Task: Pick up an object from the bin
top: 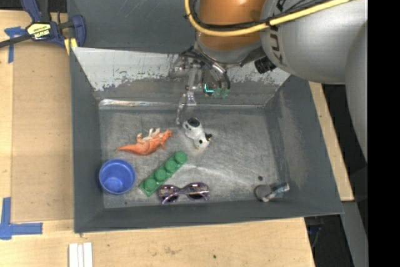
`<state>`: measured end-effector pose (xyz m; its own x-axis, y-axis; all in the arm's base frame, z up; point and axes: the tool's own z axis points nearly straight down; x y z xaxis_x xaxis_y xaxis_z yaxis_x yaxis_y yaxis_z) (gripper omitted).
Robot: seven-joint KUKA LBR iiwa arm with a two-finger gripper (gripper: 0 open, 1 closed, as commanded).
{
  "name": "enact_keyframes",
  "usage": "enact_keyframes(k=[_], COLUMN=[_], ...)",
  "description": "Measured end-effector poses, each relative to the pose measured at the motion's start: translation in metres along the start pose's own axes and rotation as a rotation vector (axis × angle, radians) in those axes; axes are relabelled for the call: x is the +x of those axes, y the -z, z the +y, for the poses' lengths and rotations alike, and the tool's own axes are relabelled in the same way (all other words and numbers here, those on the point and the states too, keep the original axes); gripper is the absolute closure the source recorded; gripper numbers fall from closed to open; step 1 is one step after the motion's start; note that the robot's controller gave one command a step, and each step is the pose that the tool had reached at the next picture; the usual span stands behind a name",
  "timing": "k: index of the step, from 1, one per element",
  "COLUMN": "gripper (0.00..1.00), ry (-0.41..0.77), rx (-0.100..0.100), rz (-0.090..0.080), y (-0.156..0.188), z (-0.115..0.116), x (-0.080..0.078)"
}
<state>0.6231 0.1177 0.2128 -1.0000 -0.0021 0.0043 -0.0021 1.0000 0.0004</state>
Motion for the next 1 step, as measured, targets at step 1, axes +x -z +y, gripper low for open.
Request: enact_keyframes(k=[1], gripper=[0.0], ry=[-0.002], rx=[-0.001], rz=[-0.008], y=[0.0047], z=[-0.0004], x=[-0.0017])
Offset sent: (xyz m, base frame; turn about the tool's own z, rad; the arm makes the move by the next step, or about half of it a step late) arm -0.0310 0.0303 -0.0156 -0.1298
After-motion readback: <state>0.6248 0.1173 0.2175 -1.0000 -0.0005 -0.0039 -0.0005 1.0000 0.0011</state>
